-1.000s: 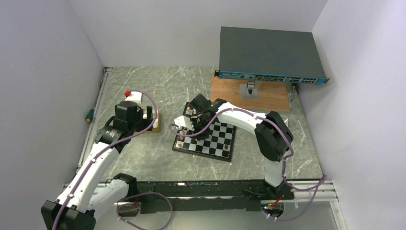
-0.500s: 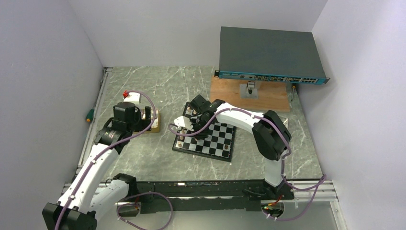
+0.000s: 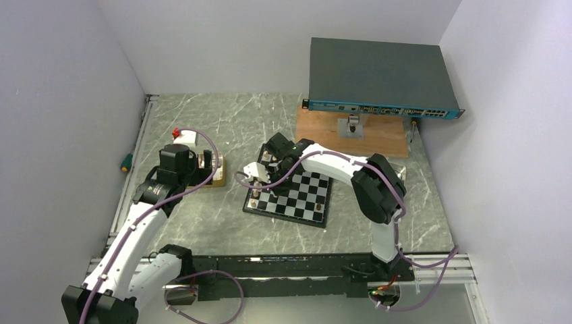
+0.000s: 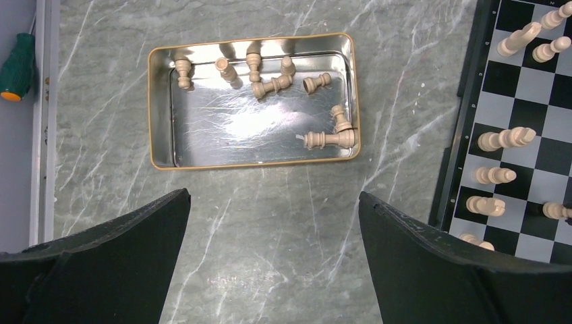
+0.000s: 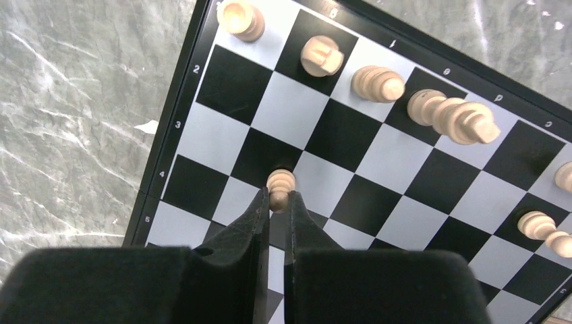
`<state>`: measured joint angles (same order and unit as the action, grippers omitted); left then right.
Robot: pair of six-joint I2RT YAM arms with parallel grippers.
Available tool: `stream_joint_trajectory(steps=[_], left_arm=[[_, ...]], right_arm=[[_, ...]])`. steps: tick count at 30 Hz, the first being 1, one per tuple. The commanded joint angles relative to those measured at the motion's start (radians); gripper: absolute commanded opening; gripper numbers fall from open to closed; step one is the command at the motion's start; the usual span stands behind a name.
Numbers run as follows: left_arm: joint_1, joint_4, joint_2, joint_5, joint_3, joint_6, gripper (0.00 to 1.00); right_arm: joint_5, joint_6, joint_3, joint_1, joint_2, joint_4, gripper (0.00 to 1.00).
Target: Set up the chess pieces on the board
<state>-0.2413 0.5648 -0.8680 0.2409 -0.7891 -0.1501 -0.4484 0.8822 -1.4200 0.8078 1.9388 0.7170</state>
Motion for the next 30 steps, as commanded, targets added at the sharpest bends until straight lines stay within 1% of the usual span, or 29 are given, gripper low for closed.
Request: stream_joint_trajectory(steps=[1,6,11,16,23,30], left_arm=[[0.010,-0.040,-0.002,-0.025,0.004,0.003,1.00],[0.018,-0.043,-0.003,-0.029,0.003,0.005,1.00],[0.029,-0.044,-0.006,-0.034,0.001,0.009,1.00],[0.040,-0.052,-0.008,-0.049,0.004,0.008,1.00],[0.052,-0.058,-0.009,-0.060,0.008,0.004,1.00],[0.060,-0.067,-0.028,-0.069,0.006,0.005,1.00]], right_arm=[[-0.029,-0.019,-0.080,-0.005,-0.005,0.023,0.01],[0.002,-0.095,-0.166,-0.030,-0.001,0.030,0.00],[0.074,-0.188,-0.249,-0.054,0.038,0.014,0.00],[0.116,-0.245,-0.309,-0.061,0.087,0.011,0.00],[0.195,-0.301,-0.346,-0.070,0.143,-0.016,0.00],[0.222,-0.338,-0.382,-0.092,0.186,-0.028,0.00]])
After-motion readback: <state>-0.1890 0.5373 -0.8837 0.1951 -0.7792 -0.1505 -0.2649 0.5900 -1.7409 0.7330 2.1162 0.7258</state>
